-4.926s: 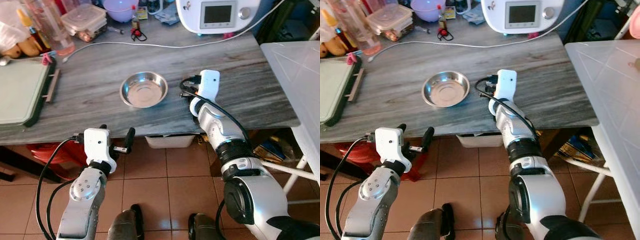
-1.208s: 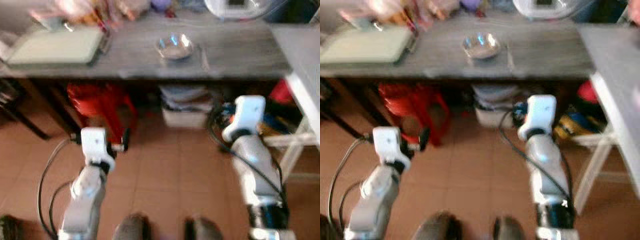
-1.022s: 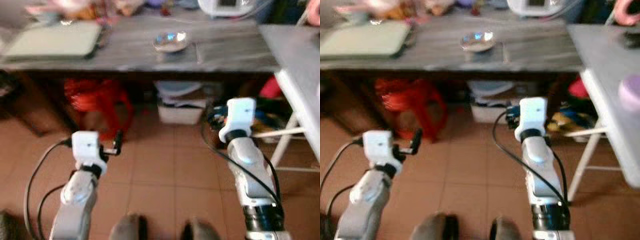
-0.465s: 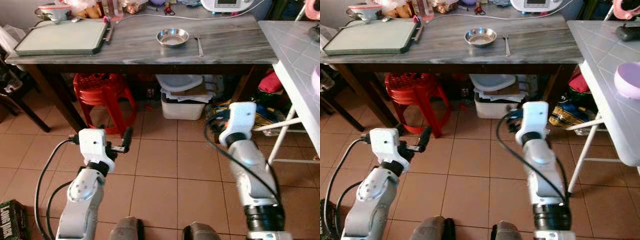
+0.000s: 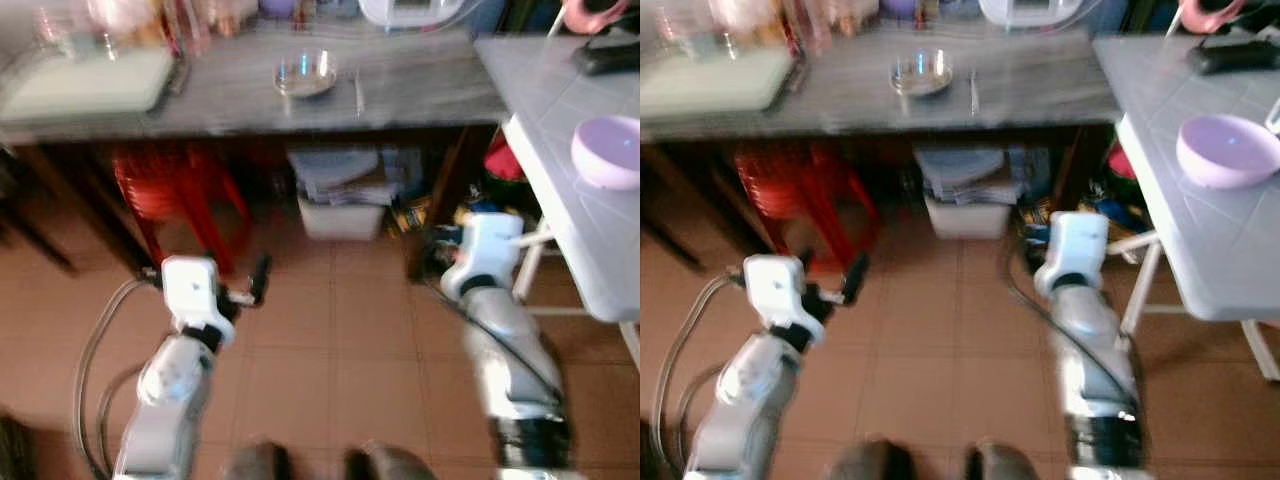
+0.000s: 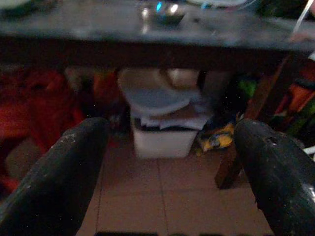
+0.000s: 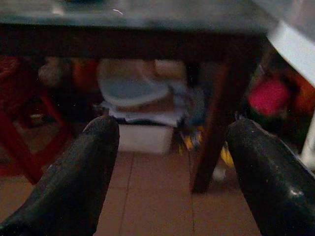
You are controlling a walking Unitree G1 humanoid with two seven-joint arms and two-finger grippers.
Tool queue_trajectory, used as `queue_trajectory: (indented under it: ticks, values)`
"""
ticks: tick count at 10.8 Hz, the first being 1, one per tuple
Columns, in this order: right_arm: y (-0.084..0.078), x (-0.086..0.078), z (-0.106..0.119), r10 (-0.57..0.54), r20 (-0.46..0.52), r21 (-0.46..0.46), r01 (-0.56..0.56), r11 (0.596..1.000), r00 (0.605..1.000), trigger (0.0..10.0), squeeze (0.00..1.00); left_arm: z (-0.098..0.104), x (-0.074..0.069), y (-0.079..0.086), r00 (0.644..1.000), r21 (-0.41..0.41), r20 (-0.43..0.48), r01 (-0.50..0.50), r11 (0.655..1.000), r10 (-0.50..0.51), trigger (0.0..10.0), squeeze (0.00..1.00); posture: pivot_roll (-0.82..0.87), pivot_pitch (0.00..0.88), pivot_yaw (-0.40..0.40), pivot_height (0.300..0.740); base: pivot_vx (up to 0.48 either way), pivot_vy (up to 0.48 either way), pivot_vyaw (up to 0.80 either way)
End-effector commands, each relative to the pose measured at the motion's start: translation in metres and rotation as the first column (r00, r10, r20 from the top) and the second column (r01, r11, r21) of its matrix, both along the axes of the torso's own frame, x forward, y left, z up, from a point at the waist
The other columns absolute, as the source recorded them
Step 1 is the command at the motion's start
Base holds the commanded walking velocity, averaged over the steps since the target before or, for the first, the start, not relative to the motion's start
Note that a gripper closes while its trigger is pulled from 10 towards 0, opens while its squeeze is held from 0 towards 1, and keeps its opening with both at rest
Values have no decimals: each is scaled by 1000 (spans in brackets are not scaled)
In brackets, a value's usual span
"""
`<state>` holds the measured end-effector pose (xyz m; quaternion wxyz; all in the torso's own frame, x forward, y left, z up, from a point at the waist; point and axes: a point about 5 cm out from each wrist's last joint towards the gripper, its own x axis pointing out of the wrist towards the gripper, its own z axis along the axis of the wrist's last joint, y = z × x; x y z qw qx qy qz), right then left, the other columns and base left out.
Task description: Setting the table
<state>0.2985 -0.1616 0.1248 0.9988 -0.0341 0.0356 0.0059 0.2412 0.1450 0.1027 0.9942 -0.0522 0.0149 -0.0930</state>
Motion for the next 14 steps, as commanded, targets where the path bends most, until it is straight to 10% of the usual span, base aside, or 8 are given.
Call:
queue_trajectory:
  ticks: [1,7,14]
  values:
    - [-3,1,2,-26,13,-14,26,1000,1000,10000,0,1,-1,1,1000,4,3,-7,1000,7,10000,0,1,105,65,740,0,-360,0]
    - [-18,-53,3,-14,88,-23,16,1000,996,10000,0,6,-7,3,998,1,10,-64,998,64,10000,0,-6,120,67,740,0,-319,0]
    - [-2,-40,13,25,128,-14,-23,1000,992,10000,0,13,-4,1,999,25,30,-34,999,33,10000,0,12,114,70,740,119,-419,0]
